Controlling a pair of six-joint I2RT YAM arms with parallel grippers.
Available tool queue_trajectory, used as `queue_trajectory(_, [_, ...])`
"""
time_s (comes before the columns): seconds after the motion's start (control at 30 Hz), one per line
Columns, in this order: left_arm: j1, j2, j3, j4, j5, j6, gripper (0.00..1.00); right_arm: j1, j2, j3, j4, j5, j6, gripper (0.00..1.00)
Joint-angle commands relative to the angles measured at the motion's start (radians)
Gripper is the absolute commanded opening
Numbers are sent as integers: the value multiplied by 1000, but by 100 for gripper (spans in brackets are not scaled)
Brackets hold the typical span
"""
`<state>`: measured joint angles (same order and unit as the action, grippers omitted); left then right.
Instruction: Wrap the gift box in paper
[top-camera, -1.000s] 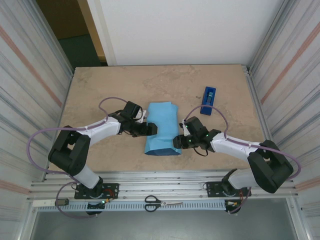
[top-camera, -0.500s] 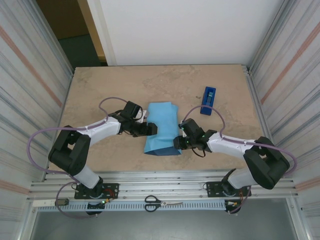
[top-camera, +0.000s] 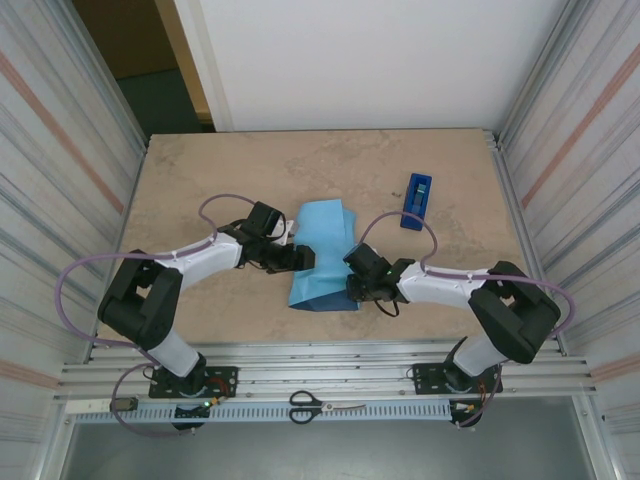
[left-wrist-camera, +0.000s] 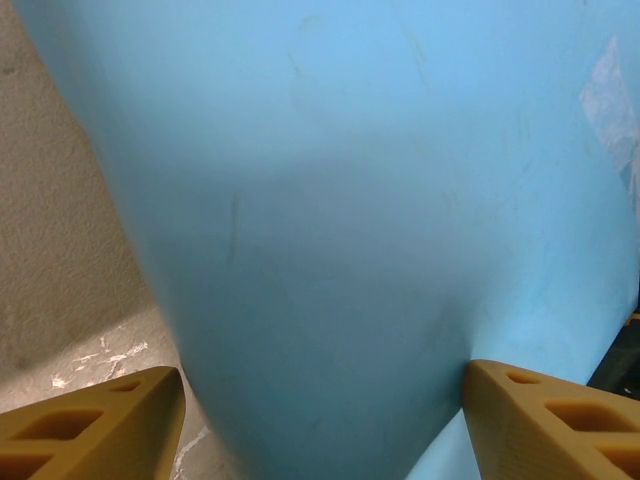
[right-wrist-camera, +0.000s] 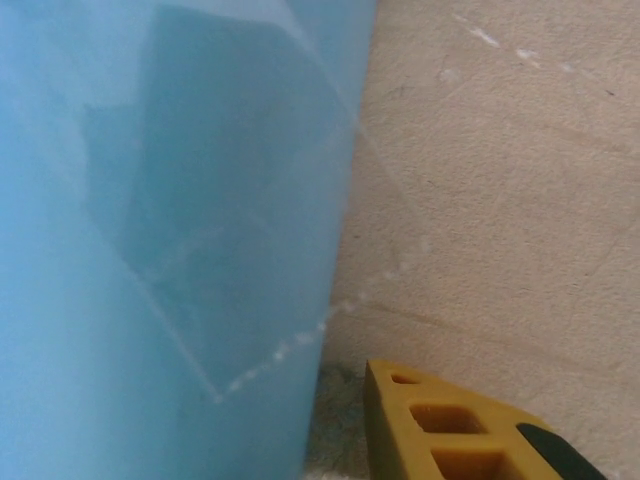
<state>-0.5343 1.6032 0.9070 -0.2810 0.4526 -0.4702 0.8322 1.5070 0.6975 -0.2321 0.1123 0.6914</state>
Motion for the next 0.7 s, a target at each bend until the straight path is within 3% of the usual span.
queue_trajectory(0.0, [-4,32,-8,-42,-29,27,73,7,6,20,-24,54,38,27])
queue_trajectory(0.3, [-4,35,-2,-44,-28,27,72,13,-3,21,-22,43,30,14])
queue_trajectory(0.37, [-4,33,-6,-44,-26,26,72,15,-3,22,-24,41,28,7])
queue_trajectory(0.6, [-4,32,-9,-45,-28,24,72,21,-3,28,-28,28,25,4])
queue_trajectory(0.67, [-4,30,-11,-47,-34,22,72,31,-12,30,-47,51,23,11])
